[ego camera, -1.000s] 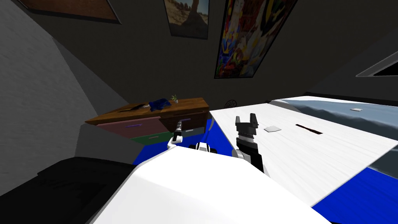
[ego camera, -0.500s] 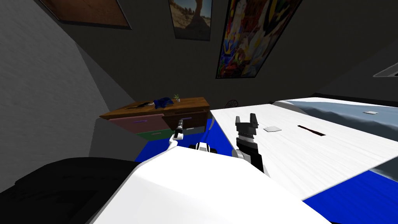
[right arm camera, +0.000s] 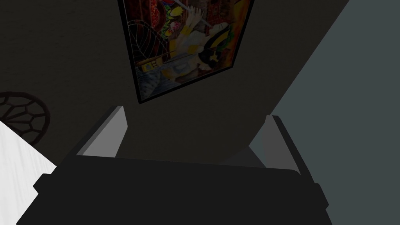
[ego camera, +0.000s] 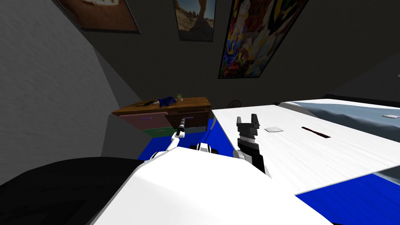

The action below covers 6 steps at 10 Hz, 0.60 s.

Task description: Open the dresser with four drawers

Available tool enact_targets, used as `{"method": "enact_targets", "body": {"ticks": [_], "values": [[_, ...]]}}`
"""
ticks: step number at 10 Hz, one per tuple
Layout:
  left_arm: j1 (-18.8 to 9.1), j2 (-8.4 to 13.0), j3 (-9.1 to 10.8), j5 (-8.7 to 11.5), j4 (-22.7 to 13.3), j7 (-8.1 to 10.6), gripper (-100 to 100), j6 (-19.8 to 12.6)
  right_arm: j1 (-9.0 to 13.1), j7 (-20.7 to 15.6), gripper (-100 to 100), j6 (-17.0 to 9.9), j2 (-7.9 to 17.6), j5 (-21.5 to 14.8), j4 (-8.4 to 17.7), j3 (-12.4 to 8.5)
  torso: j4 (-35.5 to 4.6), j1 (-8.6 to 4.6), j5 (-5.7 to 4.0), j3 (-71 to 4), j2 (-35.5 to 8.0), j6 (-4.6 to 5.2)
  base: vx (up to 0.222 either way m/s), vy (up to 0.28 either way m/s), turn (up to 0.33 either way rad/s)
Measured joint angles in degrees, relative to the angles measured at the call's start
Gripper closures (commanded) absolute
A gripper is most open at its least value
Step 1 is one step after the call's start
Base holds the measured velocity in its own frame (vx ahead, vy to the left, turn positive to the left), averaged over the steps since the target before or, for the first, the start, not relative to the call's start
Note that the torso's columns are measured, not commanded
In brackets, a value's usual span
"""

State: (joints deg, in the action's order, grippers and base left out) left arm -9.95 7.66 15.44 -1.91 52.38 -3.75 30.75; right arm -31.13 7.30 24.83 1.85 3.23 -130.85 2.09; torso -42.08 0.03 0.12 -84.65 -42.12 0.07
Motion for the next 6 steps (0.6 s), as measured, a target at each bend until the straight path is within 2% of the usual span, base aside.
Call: {"method": "enact_targets", "body": {"ticks": [3,5,6], "values": [[-5.5,2.0,-0.03,-1.2,-6.9,1.62,100,1.0,0.0,0.0,0,0.0,0.0,0.0,0.0,0.0,-0.1,0.02,-0.11,0.1,-0.2,-0.15,-0.092,-0.049,0.086],[-6.4,2.1,-0.01,-1.5,-7.9,1.92,100,0.8,0.0,0.0,0,0.0,0.0,0.0,0.0,0.0,-0.2,0.04,-0.13,0.0,0.0,-0.07,-0.071,-0.022,0.017],[-6.5,2.2,-0.13,-1.5,-7.7,1.97,100,0.8,0.0,0.0,0,0.0,0.0,0.0,0.0,0.0,-0.1,-0.02,-0.08,0.1,-0.3,-0.08,-0.193,-0.043,0.022]]}}
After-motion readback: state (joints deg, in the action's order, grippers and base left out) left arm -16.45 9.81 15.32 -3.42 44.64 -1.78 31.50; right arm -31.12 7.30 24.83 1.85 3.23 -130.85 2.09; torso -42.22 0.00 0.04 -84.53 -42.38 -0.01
